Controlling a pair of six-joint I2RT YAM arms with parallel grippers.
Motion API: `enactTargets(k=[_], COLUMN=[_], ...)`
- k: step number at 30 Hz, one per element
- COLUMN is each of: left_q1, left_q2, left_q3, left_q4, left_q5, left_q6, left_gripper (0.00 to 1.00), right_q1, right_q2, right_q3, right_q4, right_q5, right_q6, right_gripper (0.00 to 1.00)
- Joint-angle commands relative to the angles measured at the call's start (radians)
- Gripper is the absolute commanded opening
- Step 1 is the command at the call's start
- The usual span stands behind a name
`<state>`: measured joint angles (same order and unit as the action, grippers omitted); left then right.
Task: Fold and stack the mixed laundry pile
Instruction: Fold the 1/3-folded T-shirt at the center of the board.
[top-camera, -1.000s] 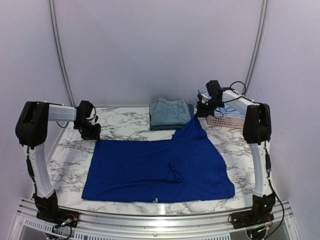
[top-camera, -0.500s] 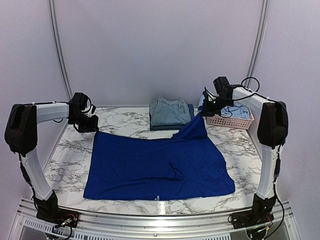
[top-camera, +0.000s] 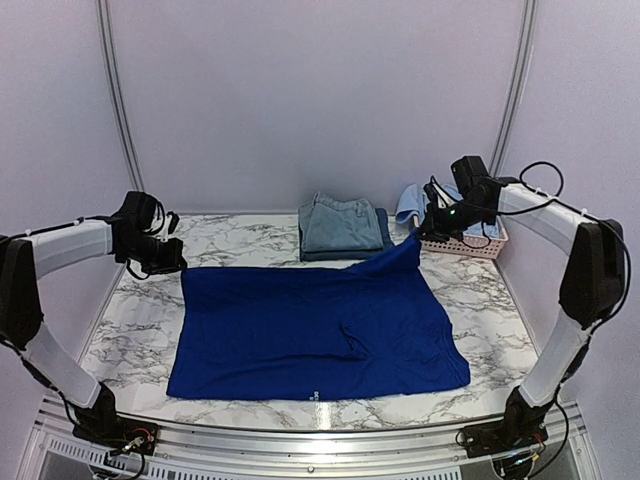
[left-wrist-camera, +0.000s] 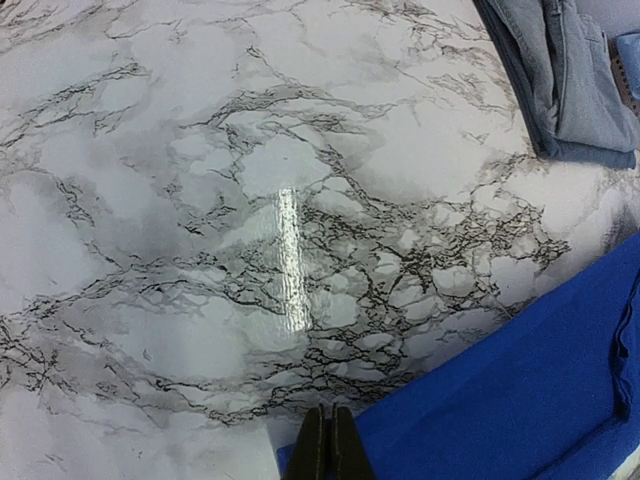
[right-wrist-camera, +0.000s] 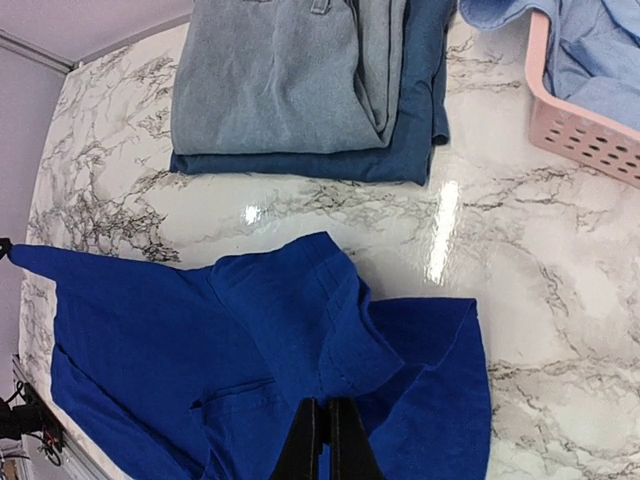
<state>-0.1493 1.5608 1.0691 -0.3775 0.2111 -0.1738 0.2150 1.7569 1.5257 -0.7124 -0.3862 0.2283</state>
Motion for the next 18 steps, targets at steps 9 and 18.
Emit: enactTargets(k=[9,18], left_q1=[0.004,0.004], left_q2=[-0.299,-0.434], left_q3=[-0.218,-0.322], left_q4=[0.009,-0.042], left_q5=[0.037,0.017], left_q6=[0.022,-0.036], left_gripper=[0.0,0.0], right_q1=[0.049,0.128], right_q2=[-0.329,-0.57], right_q3=[-0.249,-0.455], right_q4=[0.035,0.016], right_q5=[0.008,0.052], right_q6=[0.087,0.194], right_gripper=[0.0,0.0])
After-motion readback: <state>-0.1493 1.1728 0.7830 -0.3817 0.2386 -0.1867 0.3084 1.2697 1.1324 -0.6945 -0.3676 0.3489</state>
